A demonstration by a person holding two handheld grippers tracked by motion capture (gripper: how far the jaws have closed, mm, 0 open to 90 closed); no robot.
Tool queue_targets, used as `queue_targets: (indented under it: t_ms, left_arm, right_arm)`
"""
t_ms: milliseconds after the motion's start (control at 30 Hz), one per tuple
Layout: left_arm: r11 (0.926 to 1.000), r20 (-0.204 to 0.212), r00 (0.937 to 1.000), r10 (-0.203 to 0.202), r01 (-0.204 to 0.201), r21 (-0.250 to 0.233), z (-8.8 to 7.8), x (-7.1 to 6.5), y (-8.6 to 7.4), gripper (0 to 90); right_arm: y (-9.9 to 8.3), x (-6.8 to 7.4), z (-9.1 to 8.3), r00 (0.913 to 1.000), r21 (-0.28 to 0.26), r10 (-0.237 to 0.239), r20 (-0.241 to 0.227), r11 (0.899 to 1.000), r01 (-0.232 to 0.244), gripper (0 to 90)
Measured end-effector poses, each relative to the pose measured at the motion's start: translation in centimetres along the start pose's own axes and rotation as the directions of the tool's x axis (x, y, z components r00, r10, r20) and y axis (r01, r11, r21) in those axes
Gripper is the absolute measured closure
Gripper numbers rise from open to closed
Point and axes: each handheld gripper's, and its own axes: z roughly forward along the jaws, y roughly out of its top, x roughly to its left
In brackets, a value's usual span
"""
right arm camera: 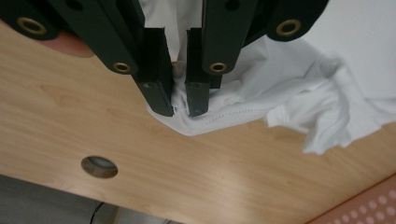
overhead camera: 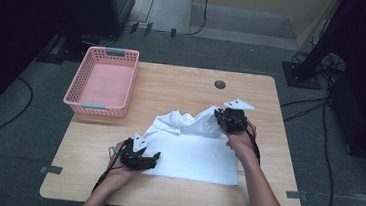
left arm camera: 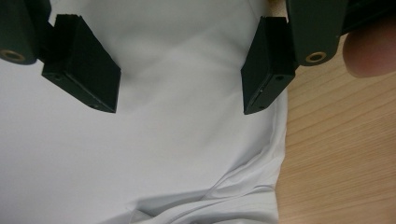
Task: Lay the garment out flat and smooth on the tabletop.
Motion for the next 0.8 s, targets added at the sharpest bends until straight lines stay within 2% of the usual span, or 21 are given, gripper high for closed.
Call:
queue_targets:
  t_ms: [100, 133, 167, 200, 267, 400, 467, 500, 533, 567, 633, 667, 700, 733, 767, 800]
  left_arm:
    - [1.0, 0.0, 1.0, -0.001, 0.001, 0.0, 0.0, 0.0, 0.0, 28.9]
    - [1.0, 0.0, 1.0, -0.001, 0.001, 0.0, 0.0, 0.0, 0.0, 28.9]
    - [1.0, 0.001, 1.0, -0.004, 0.004, -0.001, 0.0, 0.0, 0.0, 28.9]
    - [1.0, 0.002, 1.0, -0.005, 0.005, -0.002, 0.0, 0.0, 0.0, 28.9]
    - [1.0, 0.003, 1.0, -0.005, 0.005, -0.002, 0.0, 0.0, 0.0, 28.9]
    - [1.0, 0.005, 1.0, -0.007, 0.007, -0.002, 0.0, 0.0, 0.0, 28.9]
    - [1.0, 0.004, 1.0, -0.007, 0.007, -0.002, 0.0, 0.0, 0.0, 28.9]
    - [1.0, 0.004, 1.0, -0.006, 0.006, -0.002, 0.0, 0.0, 0.0, 28.9]
    - [1.0, 0.004, 1.0, -0.007, 0.007, -0.002, 0.0, 0.0, 0.0, 28.9]
    - [1.0, 0.004, 1.0, -0.007, 0.007, -0.002, 0.0, 0.0, 0.0, 28.9]
    - [1.0, 0.006, 0.9999, -0.009, 0.009, -0.004, 0.0, 0.1, 0.0, 28.9]
    - [1.0, 0.006, 0.9999, -0.009, 0.009, -0.004, 0.0, 0.1, 0.0, 28.9]
    - [1.0, 0.001, 1.0, -0.003, 0.003, -0.001, 0.0, 0.0, 0.0, 28.9]
    - [1.0, -0.001, 1.0, -0.001, 0.001, -0.001, 0.0, 0.0, 0.0, 28.9]
    - [1.0, -0.001, 1.0, -0.001, 0.001, -0.001, 0.0, 0.0, 0.0, 28.9]
    - [1.0, -0.001, 1.0, -0.001, 0.001, -0.002, 0.0, -0.1, 0.0, 28.9]
  right_arm:
    - [0.9, -1.2, 1.6, 0.9982, 0.012, 0.06, 0.001, 0.998, -0.06, 82.4]
    - [0.9, -1.2, 1.6, 0.9982, 0.012, 0.06, 0.001, 0.998, -0.06, 82.4]
    - [1.4, -1.9, 2.7, 0.9961, 0.017, 0.088, 0.008, 0.996, -0.088, 82.4]
    - [1.4, -1.9, 2.7, 0.9961, 0.017, 0.088, 0.008, 0.996, -0.088, 82.4]
    - [1.9, -2.7, 4.1, 0.9934, 0.03, 0.111, 0.03, 0.993, -0.112, 82.4]
    - [2.3, -3.6, 5.4, 0.9892, 0.037, 0.138, 0.049, 0.989, -0.14, 82.4]
    - [2.4, -4.1, 6.3, 0.9842, 0.038, 0.166, 0.061, 0.985, -0.169, 81.5]
    - [2.3, -4.5, 7.0, 0.9782, 0.031, 0.19, 0.084, 0.981, -0.193, 74.0]
    - [2.3, -4.6, 7.1, 0.9748, 0.025, 0.201, 0.097, 0.979, -0.204, 70.9]
    - [2.3, -4.6, 7.1, 0.9748, 0.025, 0.201, 0.097, 0.979, -0.204, 70.9]
    - [2.2, -4.6, 6.7, 0.9667, -0.003, 0.24, 0.088, 0.971, -0.241, 65.3]
    - [2.2, -4.6, 6.7, 0.9667, -0.003, 0.24, 0.088, 0.971, -0.241, 65.3]
    - [2.1, -4.0, 6.1, 0.9726, -0.013, 0.219, 0.079, 0.976, -0.218, 64.4]
    - [2.1, -3.5, 5.8, 0.9761, -0.018, 0.204, 0.074, 0.979, -0.204, 64.3]
    - [2.1, -3.5, 5.8, 0.9761, -0.018, 0.204, 0.074, 0.979, -0.204, 64.3]
    - [1.9, -2.9, 5.5, 0.981, -0.023, 0.181, 0.069, 0.983, -0.18, 64.2]
